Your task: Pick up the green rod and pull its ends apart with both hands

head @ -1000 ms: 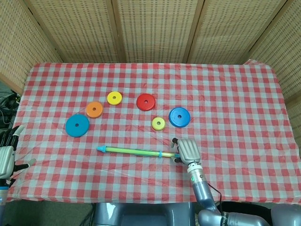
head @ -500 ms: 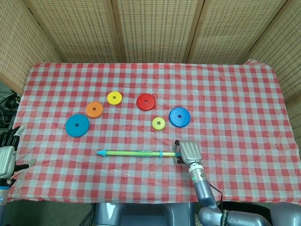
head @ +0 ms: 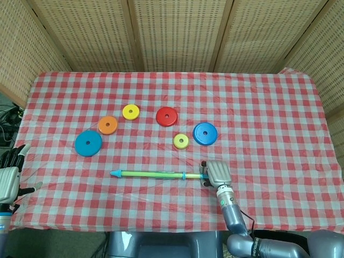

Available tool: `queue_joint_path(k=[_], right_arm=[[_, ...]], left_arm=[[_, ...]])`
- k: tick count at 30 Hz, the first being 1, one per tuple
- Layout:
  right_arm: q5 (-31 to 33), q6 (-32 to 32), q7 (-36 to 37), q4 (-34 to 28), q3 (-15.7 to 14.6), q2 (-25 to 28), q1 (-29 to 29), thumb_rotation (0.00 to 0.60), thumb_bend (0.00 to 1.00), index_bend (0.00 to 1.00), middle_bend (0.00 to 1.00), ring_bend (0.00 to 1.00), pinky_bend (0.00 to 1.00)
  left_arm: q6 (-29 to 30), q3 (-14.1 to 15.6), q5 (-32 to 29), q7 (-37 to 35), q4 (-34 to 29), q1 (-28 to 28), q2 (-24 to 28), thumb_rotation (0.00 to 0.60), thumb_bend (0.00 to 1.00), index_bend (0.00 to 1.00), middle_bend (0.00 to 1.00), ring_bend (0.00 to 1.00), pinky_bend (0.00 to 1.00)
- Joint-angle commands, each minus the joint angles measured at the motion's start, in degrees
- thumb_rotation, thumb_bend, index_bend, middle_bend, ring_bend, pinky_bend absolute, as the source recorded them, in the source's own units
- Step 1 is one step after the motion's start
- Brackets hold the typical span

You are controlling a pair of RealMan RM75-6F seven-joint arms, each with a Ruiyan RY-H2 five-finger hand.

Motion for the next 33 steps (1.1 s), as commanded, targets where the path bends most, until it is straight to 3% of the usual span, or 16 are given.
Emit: queue_joint_path(k=[1,8,23,28,33], right_arm=[[0.0,0.0,0.6,0.1,0.3,0.1,0.1,0.600,0.51,0.71,1.00,0.97,0.71],[0.0,-0.5,1.8,0.0,1.7,1.4,0.7,0.600,0.52,0.77,1.00,0.97,0.71],[5.0,-0.7,-0.3,-5.6,7.1,7.5,3.9,0.600,0.53,0.79,1.00,0.97,0.71],[6.7,-0.8,-1.0,-7.1,8.7,9.2,5.6,0.600,0.53,0.79,1.00,0.97,0.71],[8.6,-0.9,-1.7,-7.9,9.4,10.3,6.9,0.600,0.53,0.79,1.00,0.97,0.71]], left_arm=[[-0.2,0.0,-0.1,0.0,0.0,-0.1,0.0,0.600,0.07,0.00,0.00,0.00,0.00],[-0.8,0.1,-0.4,0.3,0.1,-0.3,-0.2,0.600,0.07,0.00,0.00,0.00,0.00],[-4.1,-0.7,-2.4,0.2,-1.3,-2.0,0.3,0.600,0.08,0.00,0.00,0.00,0.00],[-6.3,-3.5,-4.7,1.6,-3.6,-4.7,1.7,0.600,0.09,0.01,0.00,0.00,0.00],[-9.0,-6.7,-7.3,3.0,-5.1,-8.0,2.9,0.600,0.10,0.10,0.00,0.00,0.00]])
